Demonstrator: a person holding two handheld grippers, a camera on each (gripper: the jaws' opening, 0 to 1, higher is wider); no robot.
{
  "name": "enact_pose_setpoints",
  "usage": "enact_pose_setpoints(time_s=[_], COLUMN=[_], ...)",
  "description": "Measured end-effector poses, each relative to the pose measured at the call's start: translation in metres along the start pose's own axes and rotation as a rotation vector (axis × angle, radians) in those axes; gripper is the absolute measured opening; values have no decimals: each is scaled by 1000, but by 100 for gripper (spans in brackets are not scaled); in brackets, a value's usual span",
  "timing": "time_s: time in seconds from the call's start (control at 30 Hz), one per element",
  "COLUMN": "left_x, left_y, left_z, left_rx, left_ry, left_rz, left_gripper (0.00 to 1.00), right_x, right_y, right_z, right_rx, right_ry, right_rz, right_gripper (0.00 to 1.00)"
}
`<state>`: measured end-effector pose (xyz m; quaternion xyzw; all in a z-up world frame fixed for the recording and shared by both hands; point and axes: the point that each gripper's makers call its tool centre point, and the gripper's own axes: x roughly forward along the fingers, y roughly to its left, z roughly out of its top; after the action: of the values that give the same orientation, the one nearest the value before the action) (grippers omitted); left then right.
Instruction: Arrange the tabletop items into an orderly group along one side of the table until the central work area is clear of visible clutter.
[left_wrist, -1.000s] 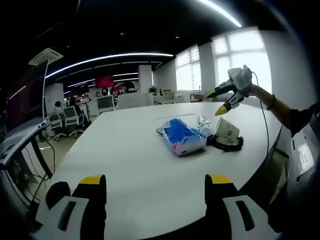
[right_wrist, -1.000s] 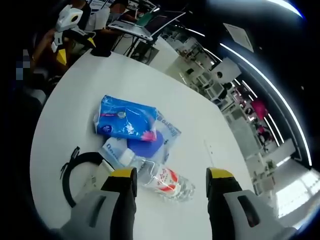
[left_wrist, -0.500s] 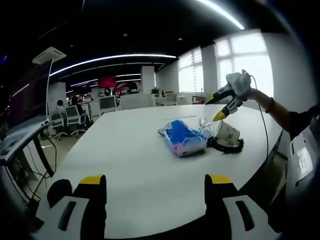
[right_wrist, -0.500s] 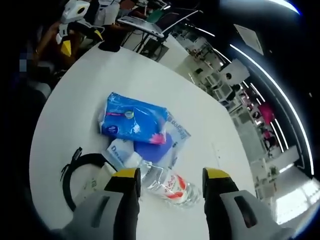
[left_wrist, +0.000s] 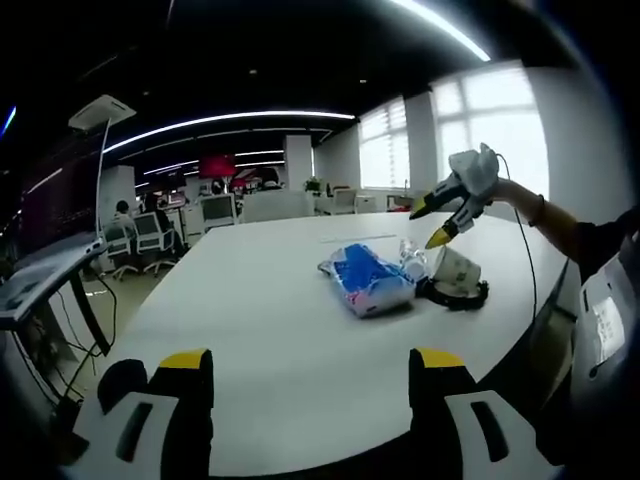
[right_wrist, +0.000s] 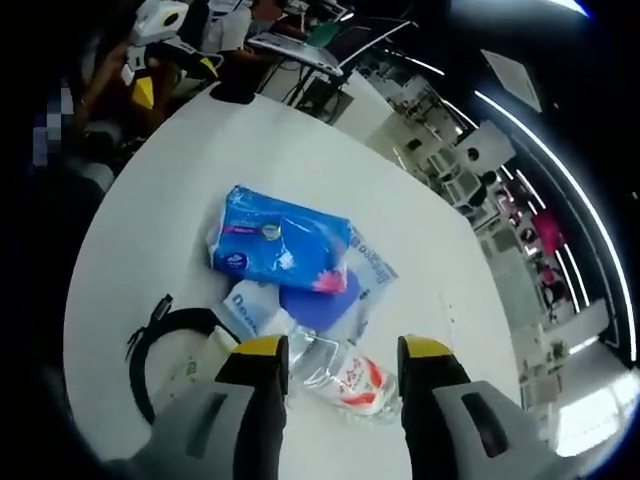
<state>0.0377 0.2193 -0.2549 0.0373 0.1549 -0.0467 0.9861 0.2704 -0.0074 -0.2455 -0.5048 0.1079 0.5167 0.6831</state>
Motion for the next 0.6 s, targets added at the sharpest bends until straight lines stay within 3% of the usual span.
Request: enact_pose_setpoints(time_s=[0.1,0.27,0.33,0.6], left_x=[0,1,1,0], left_y=[0,1,3,3], left_z=[2,0,1,2], left_rx=[0,-2,-3,-2], left_ry=[-7,-1,-2,-3], left_rz=[-1,2,8,5], left_gripper=[79,79,79,79], right_x=[2,5,7,11], right_y=[-2,14,16,17], right_z=[-1,-4,-4,-2], right_rx=[-13,-51,-69,-92], right_ry=[25,49,57,61], right_rz=[12,95,94,114], right_gripper=[39,43,39,39])
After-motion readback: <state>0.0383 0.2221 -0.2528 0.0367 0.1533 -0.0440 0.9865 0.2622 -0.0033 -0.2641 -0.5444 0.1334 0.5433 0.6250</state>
